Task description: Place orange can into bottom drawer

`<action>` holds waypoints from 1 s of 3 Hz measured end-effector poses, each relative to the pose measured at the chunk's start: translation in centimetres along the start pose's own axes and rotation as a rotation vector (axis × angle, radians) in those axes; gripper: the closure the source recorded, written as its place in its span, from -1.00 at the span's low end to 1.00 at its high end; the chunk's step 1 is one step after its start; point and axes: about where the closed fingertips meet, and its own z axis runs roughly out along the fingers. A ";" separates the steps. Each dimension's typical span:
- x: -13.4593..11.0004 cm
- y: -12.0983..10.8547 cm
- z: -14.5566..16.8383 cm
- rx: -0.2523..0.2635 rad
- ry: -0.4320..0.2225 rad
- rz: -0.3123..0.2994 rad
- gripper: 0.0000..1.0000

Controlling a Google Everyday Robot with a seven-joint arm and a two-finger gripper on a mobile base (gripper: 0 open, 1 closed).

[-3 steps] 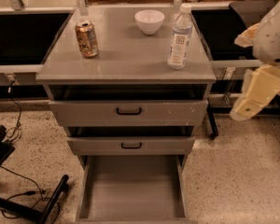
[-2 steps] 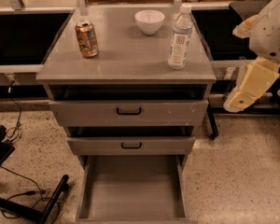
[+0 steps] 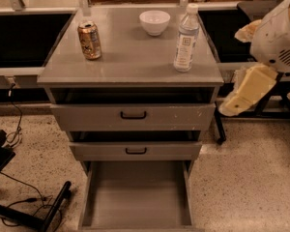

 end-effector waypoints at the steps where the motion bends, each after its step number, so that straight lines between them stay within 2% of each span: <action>1: -3.7 1.3 3.0 -0.008 -0.180 0.112 -1.00; 2: -7.7 3.6 7.1 -0.054 -0.353 0.201 -1.00; 3: -12.9 3.7 11.0 -0.069 -0.507 0.246 -1.00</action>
Offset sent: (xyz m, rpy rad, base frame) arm 0.0801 0.1670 -0.0223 0.7932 -0.2414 -0.1143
